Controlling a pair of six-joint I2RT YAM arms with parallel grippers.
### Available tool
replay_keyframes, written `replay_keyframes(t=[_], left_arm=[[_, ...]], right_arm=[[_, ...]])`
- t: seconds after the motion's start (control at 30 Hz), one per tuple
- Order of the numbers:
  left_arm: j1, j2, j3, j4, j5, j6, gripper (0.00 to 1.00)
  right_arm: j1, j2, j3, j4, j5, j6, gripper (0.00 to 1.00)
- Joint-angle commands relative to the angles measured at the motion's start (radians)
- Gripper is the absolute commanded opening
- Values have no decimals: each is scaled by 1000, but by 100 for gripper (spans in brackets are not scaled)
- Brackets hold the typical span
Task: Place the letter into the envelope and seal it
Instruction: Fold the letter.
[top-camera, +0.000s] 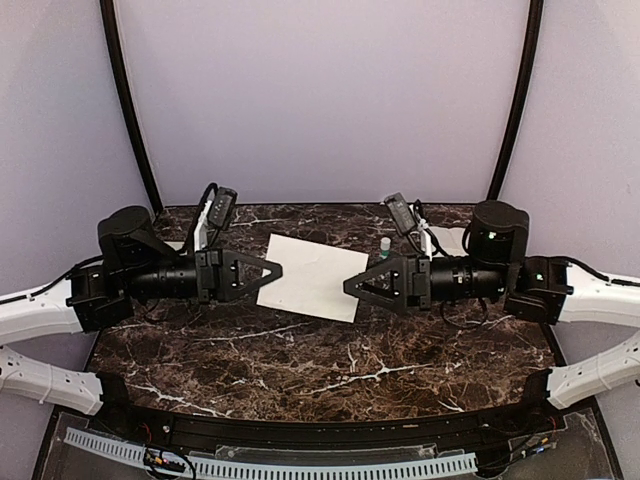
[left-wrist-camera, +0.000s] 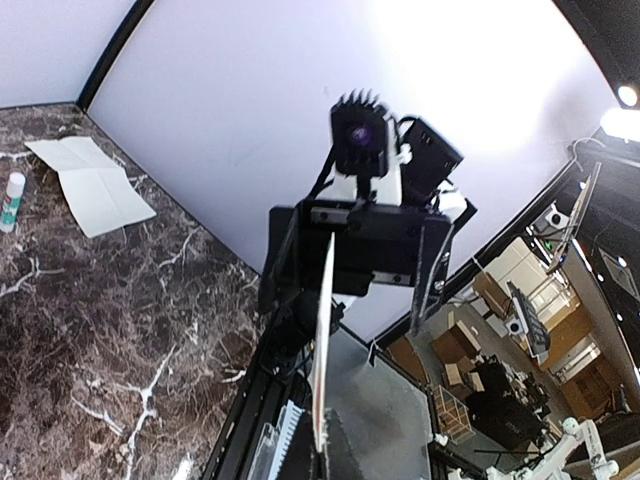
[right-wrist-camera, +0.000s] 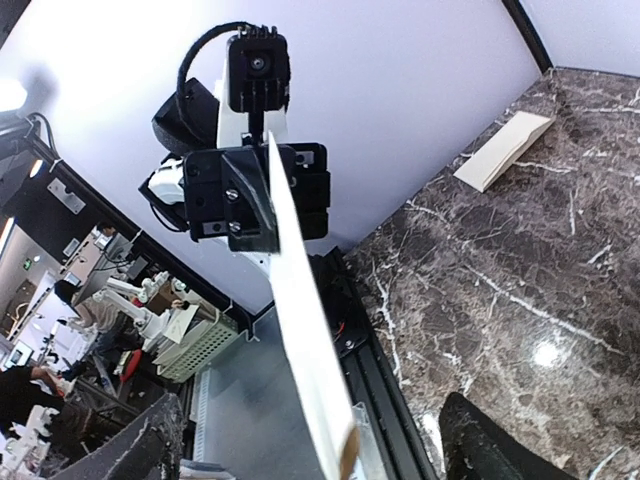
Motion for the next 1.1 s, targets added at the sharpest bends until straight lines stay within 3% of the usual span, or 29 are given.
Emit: replay_keyframes(t=[0.0, 0.17, 0.43, 0.57, 0.73, 0.77, 0.83, 0.87, 0.93, 1.07], left_arm=[[2, -34, -33, 206, -102, -41, 0], [3, -36, -54, 295, -142, -55, 0], [2, -36, -107, 372, -160, -97, 0], [1, -16, -111, 393, -128, -107, 0], [3, 6, -105, 390, -93, -118, 0], [3, 14, -98, 380, -85, -117, 0], [3, 30, -72, 331, -63, -100, 16], [3, 35, -60, 268, -51, -76, 34], [2, 40, -26, 162, -64, -36, 60], [10, -6, 19, -53, -143, 52, 80]], right_arm=[[6, -8, -78, 247, 113, 125, 87], [11, 36, -110, 375, 96, 193, 87], [29, 73, -52, 392, 65, 163, 63], [29, 78, -53, 416, 60, 152, 45], [31, 71, -76, 451, 69, 165, 2], [31, 69, -75, 440, 71, 160, 0], [32, 62, -70, 413, 68, 147, 0], [32, 56, -68, 400, 61, 139, 0], [30, 43, -47, 338, 49, 108, 0], [29, 24, 42, 21, 70, 19, 0]])
